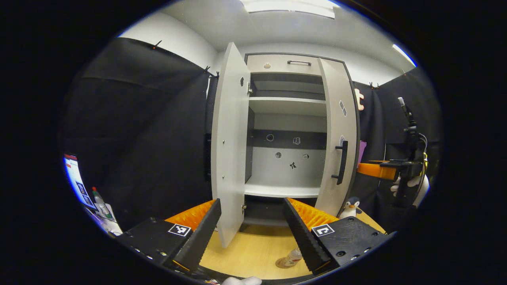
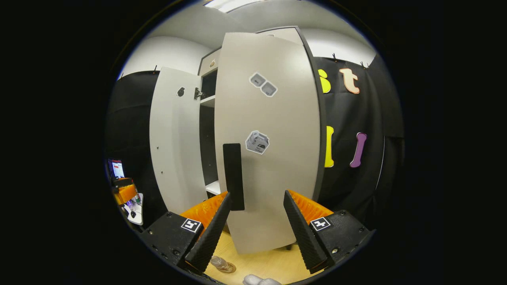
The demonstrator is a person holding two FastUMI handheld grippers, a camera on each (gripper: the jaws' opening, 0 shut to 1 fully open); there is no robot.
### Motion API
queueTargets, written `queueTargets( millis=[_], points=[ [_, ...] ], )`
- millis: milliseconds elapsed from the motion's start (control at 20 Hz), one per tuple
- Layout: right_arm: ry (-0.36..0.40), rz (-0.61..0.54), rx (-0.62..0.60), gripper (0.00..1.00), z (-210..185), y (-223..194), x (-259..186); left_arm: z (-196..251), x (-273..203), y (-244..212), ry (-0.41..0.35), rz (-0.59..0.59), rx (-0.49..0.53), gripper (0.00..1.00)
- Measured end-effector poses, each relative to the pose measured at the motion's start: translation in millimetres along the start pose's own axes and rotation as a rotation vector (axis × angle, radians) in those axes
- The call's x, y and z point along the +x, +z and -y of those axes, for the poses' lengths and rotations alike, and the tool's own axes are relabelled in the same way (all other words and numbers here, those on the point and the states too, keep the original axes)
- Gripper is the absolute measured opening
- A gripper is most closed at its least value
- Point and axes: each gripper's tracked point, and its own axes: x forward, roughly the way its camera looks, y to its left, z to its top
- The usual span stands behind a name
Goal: Grasp the bottle in the cabinet with the left hand and place it on the coaster, then close the right door with the right hand and the left door with the left hand.
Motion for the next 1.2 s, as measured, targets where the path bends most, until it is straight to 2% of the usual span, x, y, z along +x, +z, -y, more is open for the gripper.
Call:
queueTargets(
  millis=[250, 300, 350, 600, 700, 750, 800, 850, 900, 950, 1000, 1150, 1200],
  points=[
    [-0.058, -0.003, 0.011, 0.82, -6, -6, -34, -52, 30, 10, -0.006, 0.023, 0.010, 0.95],
    [-0.070, -0.008, 0.016, 0.82, -8, -10, -40, -67, 37, 11, 0.003, 0.025, 0.015, 0.99],
    [-0.081, -0.015, 0.020, 0.82, -12, -15, -46, -84, 44, 14, 0.017, 0.028, 0.020, 0.95],
    [-0.165, -0.055, 0.047, 0.82, -27, -41, -75, -154, 89, 27, 0.049, 0.061, 0.053, 0.95],
    [-0.192, -0.064, 0.084, 0.82, -35, -51, -84, -168, 111, 26, 0.037, 0.059, 0.066, 0.95],
    [-0.202, -0.077, 0.101, 0.82, -40, -58, -88, -174, 119, 25, 0.032, 0.056, 0.078, 0.90],
    [-0.208, -0.084, 0.111, 0.82, -44, -62, -92, -179, 126, 27, 0.029, 0.058, 0.089, 0.90],
    [-0.218, -0.094, 0.111, 0.82, -47, -67, -94, -183, 135, 29, 0.025, 0.066, 0.099, 0.95],
    [-0.230, -0.105, 0.106, 0.82, -47, -71, -97, -184, 144, 32, 0.021, 0.070, 0.106, 0.95],
    [-0.241, -0.111, 0.104, 0.82, -47, -73, -99, -182, 151, 33, 0.008, 0.077, 0.113, 0.90],
    [-0.247, -0.111, 0.108, 0.82, -47, -73, -100, -181, 157, 34, 0.002, 0.077, 0.116, 0.95],
    [-0.252, -0.106, 0.119, 0.82, -48, -72, -101, -176, 170, 34, -0.017, 0.085, 0.122, 0.93],
    [-0.247, -0.106, 0.118, 0.82, -48, -71, -101, -177, 170, 37, -0.015, 0.091, 0.132, 0.90]
  ],
)
